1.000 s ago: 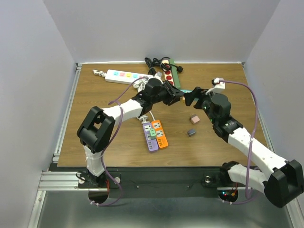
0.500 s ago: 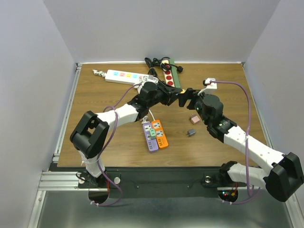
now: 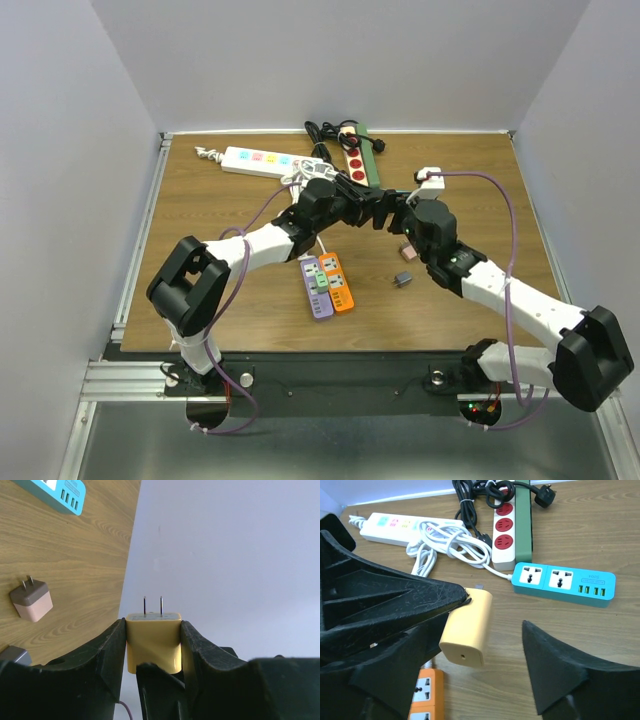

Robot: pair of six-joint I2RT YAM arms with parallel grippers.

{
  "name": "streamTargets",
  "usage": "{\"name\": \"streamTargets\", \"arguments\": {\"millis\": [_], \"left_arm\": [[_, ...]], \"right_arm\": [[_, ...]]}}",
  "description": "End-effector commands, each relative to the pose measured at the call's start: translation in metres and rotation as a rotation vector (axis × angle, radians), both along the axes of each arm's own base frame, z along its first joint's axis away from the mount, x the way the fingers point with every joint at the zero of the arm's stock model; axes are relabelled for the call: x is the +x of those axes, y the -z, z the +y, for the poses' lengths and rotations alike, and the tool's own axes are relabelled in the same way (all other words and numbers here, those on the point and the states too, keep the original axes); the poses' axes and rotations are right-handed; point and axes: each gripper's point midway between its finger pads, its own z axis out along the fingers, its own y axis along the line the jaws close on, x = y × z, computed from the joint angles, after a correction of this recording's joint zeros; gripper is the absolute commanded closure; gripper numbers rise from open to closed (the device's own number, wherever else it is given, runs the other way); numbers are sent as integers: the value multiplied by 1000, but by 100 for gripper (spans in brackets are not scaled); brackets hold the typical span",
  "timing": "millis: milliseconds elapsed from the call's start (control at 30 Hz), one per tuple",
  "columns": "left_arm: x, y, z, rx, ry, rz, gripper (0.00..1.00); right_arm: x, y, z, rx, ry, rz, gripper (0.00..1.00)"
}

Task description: Insert the plug

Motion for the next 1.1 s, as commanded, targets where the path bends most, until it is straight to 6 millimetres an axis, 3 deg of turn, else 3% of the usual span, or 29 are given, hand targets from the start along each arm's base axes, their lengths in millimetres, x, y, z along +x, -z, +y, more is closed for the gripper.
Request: {"name": "streamTargets", "arguments": {"millis": [0,33,233,267,433,467,533,633,733,867,1000,1067], "left_arm": [[-12,-45,-2,-87,26,-79,100],[-13,-45,-2,-88,27,-78,100],[-15,-41,-4,-87,42,-70,100],[-16,-40,-5,-90,47,-62,100],[-19,-34,-9,-99,79,-66,100],[-20,-35,-11,-98,92,-72,100],[-19,-31,-14,-83,103,-83,88],[-19,-23,-16,-61,115,-94,49],[-13,-19,-11,-33,108,-119,36],[3,-13,9,34,64,-175,8],[23,-4,42,153,0,-226,4],[30,-1,58,205,-37,-248,4]], "right_arm": [[10,-30,0,16,31,-86,26],[11,-30,0,8,31,-93,33],[14,-37,-3,-25,41,-122,53],[14,-38,-2,-34,35,-131,64],[12,-42,2,-45,1,-156,100],[11,-44,2,-45,-3,-160,100],[10,-45,5,-46,-26,-160,100],[6,-46,6,-46,-40,-154,100],[5,-45,0,-55,-17,-127,100],[-3,-52,-4,-47,-18,-94,100],[-14,-62,-2,-34,-54,-45,100],[-22,-51,5,-45,-102,28,100]]}}
